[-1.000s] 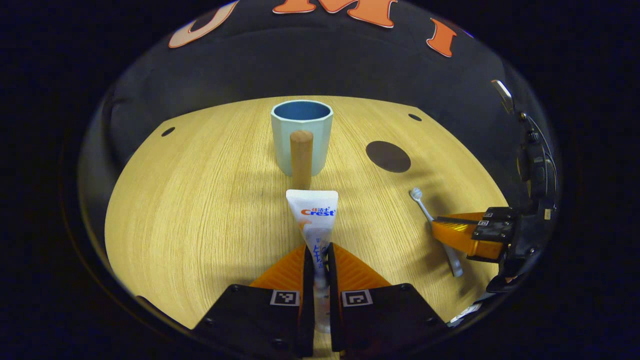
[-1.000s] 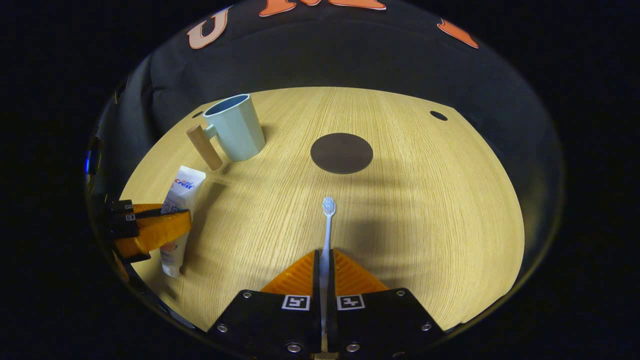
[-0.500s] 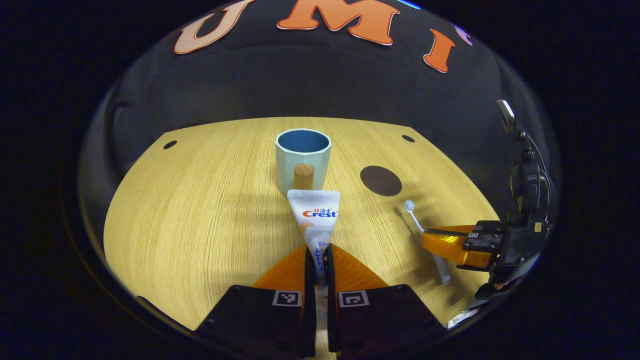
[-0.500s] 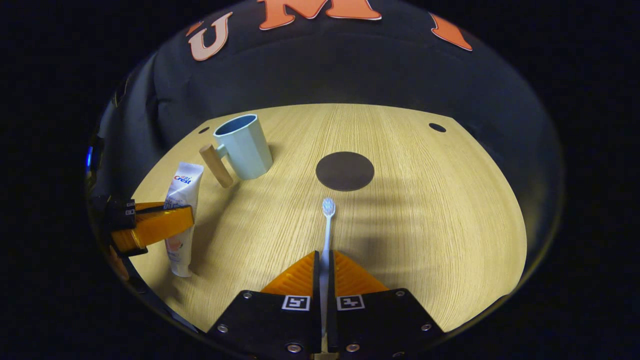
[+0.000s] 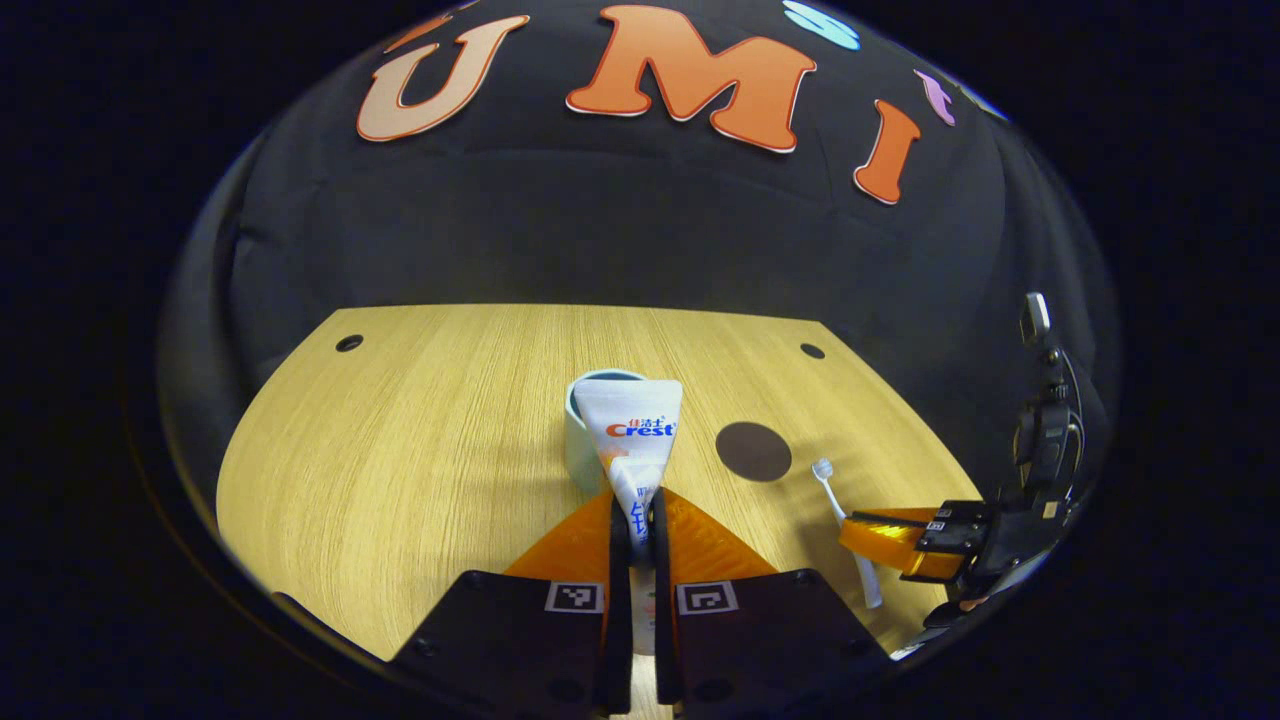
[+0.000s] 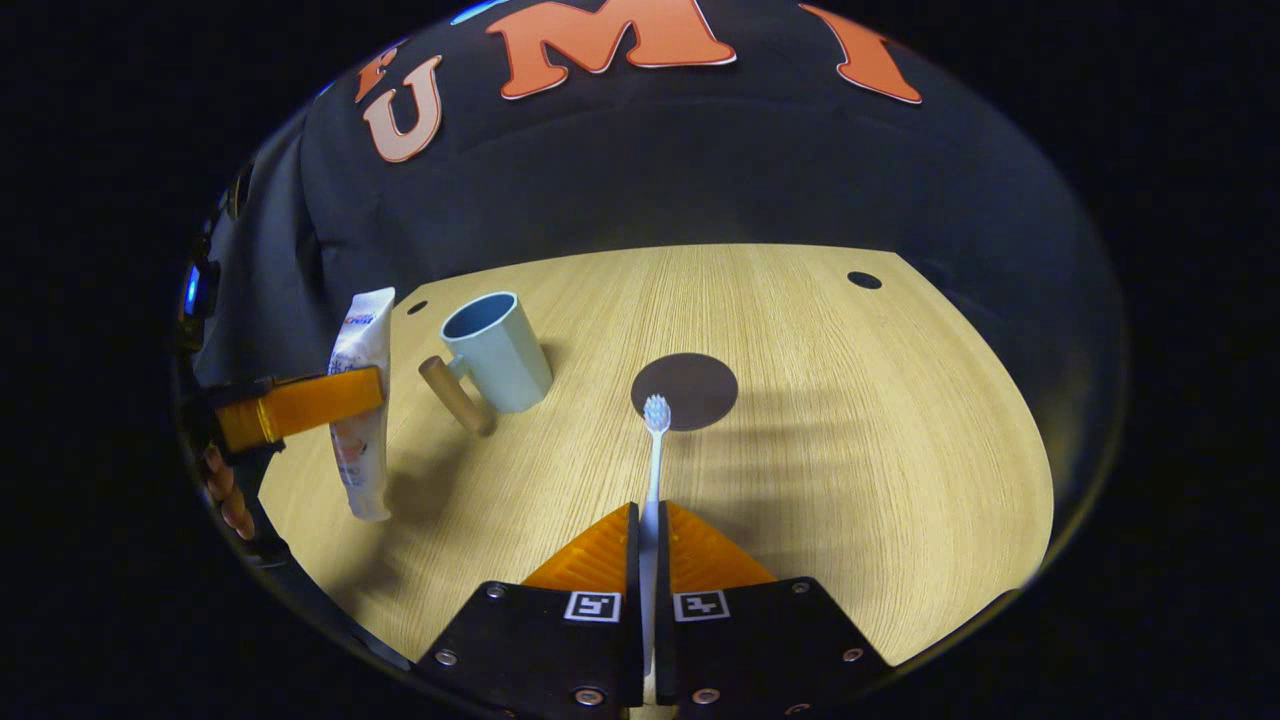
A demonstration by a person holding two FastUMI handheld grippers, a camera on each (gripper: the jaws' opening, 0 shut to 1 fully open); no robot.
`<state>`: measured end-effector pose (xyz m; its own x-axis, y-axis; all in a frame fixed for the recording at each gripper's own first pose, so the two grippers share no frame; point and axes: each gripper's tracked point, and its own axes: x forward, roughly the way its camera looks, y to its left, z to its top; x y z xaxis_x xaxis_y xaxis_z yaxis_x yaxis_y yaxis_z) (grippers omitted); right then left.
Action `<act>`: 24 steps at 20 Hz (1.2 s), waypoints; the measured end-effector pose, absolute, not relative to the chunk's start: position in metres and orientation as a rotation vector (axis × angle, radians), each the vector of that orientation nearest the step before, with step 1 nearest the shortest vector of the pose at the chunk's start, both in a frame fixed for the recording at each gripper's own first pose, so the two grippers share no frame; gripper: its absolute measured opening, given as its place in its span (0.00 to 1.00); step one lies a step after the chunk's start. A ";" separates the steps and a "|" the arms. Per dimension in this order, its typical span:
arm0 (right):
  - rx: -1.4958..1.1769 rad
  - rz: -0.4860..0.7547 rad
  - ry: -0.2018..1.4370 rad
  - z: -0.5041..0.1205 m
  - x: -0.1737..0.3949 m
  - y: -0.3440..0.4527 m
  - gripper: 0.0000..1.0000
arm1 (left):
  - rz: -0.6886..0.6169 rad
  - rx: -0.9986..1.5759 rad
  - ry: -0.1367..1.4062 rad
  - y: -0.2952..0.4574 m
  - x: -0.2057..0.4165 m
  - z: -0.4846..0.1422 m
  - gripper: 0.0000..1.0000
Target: Put the toothbrush and toothpaste on the desktop into the cup, then pick up the cup and place it on the coaster on the desktop.
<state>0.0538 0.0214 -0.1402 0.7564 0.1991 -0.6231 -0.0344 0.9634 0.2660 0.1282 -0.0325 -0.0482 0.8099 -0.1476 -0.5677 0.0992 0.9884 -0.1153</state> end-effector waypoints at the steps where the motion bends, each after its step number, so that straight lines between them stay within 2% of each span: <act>1: 0.247 0.125 0.696 -0.138 0.058 0.021 0.05 | -0.132 -0.084 0.596 -0.033 0.138 -0.038 0.13; 13: 0.268 0.099 0.621 -0.117 0.110 0.000 0.05 | -0.118 -0.075 0.428 -0.020 0.251 0.031 0.13; 17: 0.278 0.090 0.599 -0.113 0.126 -0.008 0.05 | -0.127 -0.049 0.421 -0.025 0.282 0.015 0.13; 24: 0.295 0.096 0.583 -0.118 0.143 -0.011 0.05 | -0.093 -0.093 0.493 -0.013 0.296 -0.037 0.13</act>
<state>0.1431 -0.0113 -0.1176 0.8315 0.1722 -0.5282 -0.0063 0.9536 0.3010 0.2963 -0.0134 -0.0366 0.8767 -0.1116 -0.4680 0.0667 0.9915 -0.1115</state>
